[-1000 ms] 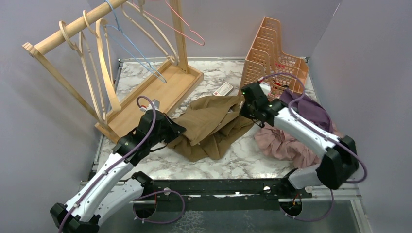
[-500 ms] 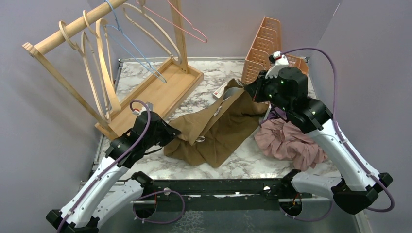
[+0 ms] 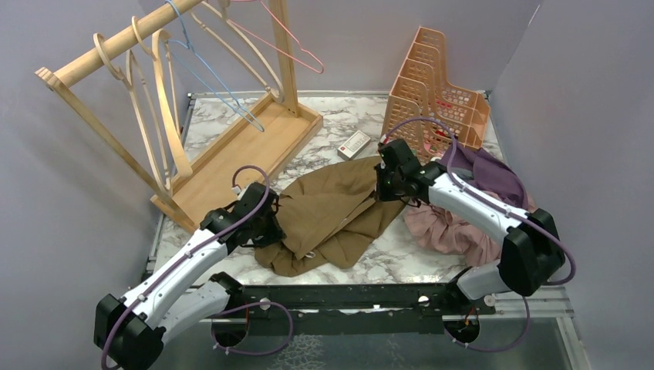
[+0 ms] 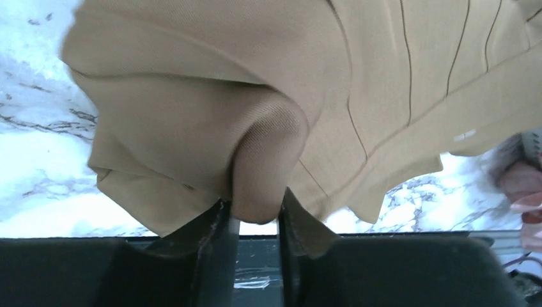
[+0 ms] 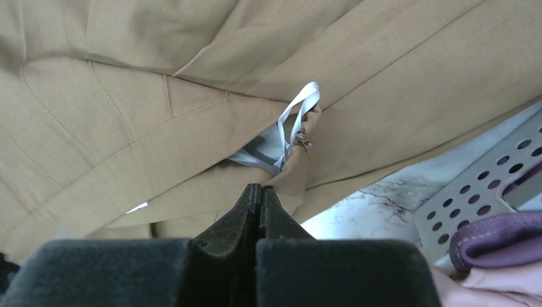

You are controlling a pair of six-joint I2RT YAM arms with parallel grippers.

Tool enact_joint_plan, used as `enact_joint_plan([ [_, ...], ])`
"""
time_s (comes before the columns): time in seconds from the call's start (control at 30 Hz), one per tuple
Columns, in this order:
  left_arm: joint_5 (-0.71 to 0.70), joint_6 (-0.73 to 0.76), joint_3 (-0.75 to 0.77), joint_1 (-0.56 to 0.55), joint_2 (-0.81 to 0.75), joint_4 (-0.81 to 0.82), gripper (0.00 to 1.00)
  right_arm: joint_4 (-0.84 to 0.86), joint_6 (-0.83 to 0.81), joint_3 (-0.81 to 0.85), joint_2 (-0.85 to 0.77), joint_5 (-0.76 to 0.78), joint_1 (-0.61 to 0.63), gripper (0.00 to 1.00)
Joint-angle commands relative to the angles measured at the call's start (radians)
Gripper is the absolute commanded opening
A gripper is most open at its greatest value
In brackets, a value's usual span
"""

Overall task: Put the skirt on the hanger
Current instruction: Adjust the skirt at the center of the board.

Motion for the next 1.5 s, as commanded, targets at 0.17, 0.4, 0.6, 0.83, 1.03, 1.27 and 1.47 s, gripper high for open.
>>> enact_joint_plan([
  [0.17,0.127,0.251,0.059,-0.013,0.034,0.084,0.52,0.093,0.122,0.077,0.160,0.089,-0.002,0.01],
  [0.4,0.131,0.261,0.041,-0.148,0.049,0.169,0.46,0.083,0.144,0.144,0.251,0.102,-0.002,0.01],
  [0.6,-0.017,0.192,0.031,-0.313,0.090,0.172,0.32,0.084,0.146,0.138,0.262,0.093,-0.002,0.01],
  [0.83,-0.207,0.173,0.055,-0.515,0.203,0.189,0.42,0.092,0.145,0.115,0.247,0.093,-0.002,0.01],
  [1.03,-0.347,0.125,0.085,-0.538,0.347,0.145,0.50,0.114,0.147,0.061,0.205,0.081,-0.002,0.01],
  [1.27,-0.413,0.069,0.101,-0.537,0.429,0.163,0.55,0.125,0.155,0.019,0.144,0.090,-0.002,0.01],
  [1.47,-0.361,0.113,0.089,-0.524,0.493,0.219,0.57,0.126,0.170,0.001,0.114,0.091,-0.002,0.01],
])
